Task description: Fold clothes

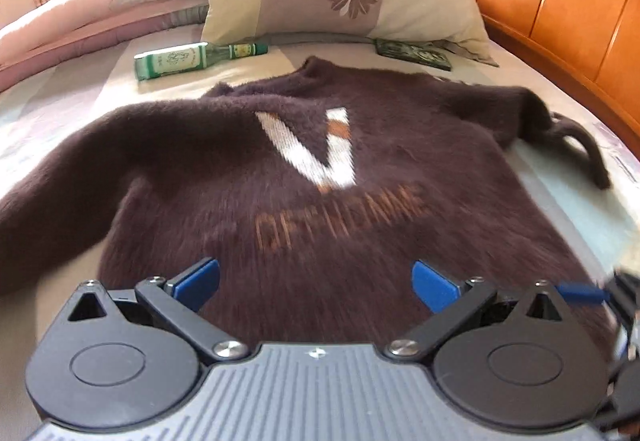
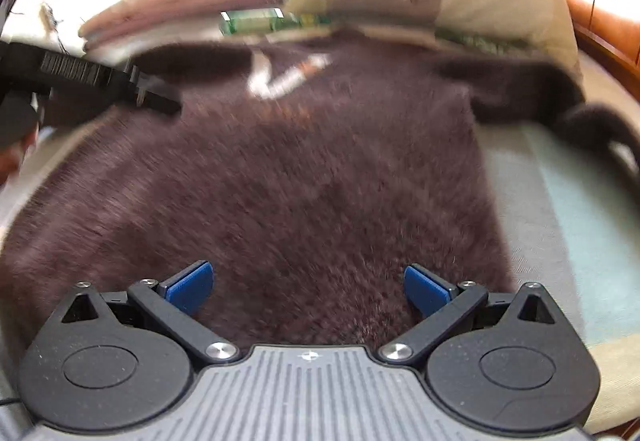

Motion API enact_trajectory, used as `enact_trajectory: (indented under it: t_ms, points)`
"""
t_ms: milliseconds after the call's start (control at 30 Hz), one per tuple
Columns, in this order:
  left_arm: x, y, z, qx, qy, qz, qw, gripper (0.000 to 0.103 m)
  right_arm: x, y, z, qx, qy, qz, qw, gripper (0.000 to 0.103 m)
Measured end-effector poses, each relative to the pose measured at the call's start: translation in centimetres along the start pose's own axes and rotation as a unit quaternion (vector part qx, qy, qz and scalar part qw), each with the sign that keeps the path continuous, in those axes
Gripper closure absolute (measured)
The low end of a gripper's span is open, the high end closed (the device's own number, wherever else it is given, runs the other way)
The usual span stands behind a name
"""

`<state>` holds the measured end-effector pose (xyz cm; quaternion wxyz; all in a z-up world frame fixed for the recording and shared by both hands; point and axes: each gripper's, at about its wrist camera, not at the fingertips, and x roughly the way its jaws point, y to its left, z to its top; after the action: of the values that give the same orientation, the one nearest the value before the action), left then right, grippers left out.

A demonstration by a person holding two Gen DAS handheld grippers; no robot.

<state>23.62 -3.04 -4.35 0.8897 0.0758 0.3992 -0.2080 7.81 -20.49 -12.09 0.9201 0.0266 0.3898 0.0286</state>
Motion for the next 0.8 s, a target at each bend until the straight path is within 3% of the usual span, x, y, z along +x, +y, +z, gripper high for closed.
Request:
enact_trajectory:
  t_ms: [67, 167, 267, 367, 467, 567, 800]
  points:
    - [2.2, 0.7, 0.7, 0.004, -0.008, 0.007, 0.9999, 0.001, 0.0, 0.5, -0.7, -0.019, -0.014, -0.009, 1.0, 0.0]
    - [5.1, 1.9, 0.3, -0.019, 0.013, 0.023, 0.9995, 0.001, -0.1, 0.7, -1.2, -0.024, -0.024, -0.013, 0.999, 0.0]
    - [5.8, 2.6, -2.3, -0.03, -0.003, 0.008, 0.9995, 0.001, 0.0, 0.8, -1.2, -0.023, -0.024, -0.017, 0.999, 0.0]
    - [4.1, 2.8, -4.7, -0.018, -0.025, -0.008, 0.9995, 0.001, 0.1, 0.8, -1.0, -0.02, -0.021, -0.021, 0.999, 0.0]
    - [2.3, 4.0, -5.8, -0.026, -0.022, -0.031, 0.999, 0.001, 0.2, 1.0, -1.0, -0.015, -0.022, -0.026, 0.999, 0.0]
    - [0.7, 5.7, -5.7, -0.04, -0.014, -0.045, 0.9981, 0.001, 0.3, 1.1, -1.0, -0.013, -0.023, -0.031, 0.999, 0.0]
    - [-0.4, 9.9, -2.5, -0.074, -0.044, -0.023, 0.996, 0.001, 0.3, 1.4, -1.1, -0.009, -0.023, -0.037, 0.999, 0.0]
